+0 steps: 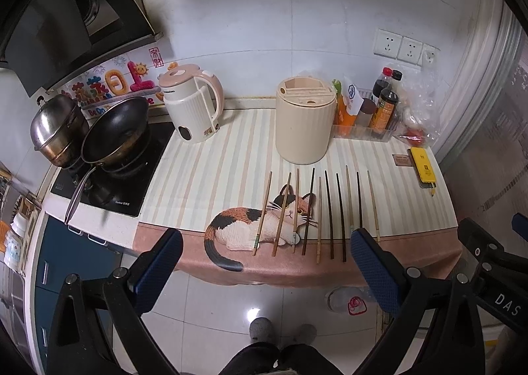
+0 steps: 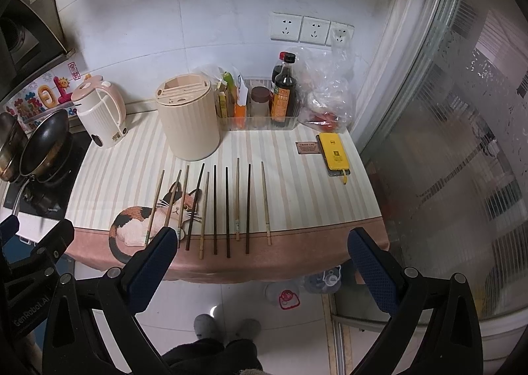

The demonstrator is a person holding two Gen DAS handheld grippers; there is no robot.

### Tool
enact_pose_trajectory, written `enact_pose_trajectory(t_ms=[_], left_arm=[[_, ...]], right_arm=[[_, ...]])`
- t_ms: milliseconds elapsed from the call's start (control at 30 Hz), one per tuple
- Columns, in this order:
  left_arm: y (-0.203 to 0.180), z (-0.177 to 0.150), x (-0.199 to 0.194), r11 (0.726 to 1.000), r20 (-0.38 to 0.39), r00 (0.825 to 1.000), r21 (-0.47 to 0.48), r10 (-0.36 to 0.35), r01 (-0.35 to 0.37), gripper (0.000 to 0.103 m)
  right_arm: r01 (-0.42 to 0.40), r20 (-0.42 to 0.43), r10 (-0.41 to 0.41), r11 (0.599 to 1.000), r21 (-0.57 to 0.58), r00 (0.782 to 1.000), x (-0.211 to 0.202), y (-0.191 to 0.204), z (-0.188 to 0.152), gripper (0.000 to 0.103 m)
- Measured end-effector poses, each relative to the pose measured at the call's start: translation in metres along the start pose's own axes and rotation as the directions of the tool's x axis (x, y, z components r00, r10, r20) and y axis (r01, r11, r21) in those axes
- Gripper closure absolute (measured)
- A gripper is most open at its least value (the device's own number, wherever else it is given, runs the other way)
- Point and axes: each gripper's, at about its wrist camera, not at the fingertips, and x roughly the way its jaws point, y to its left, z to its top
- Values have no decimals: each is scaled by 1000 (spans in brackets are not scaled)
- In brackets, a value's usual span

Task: Organize utensils

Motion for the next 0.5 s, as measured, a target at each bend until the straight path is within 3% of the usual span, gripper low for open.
enact_pose_trajectory(t_ms=[500], left_arm=[[1, 1, -2, 1000, 4, 1000, -3, -2, 2, 0]], right_arm=[[3, 3, -3, 1000, -1, 1000, -1, 2, 0, 0]])
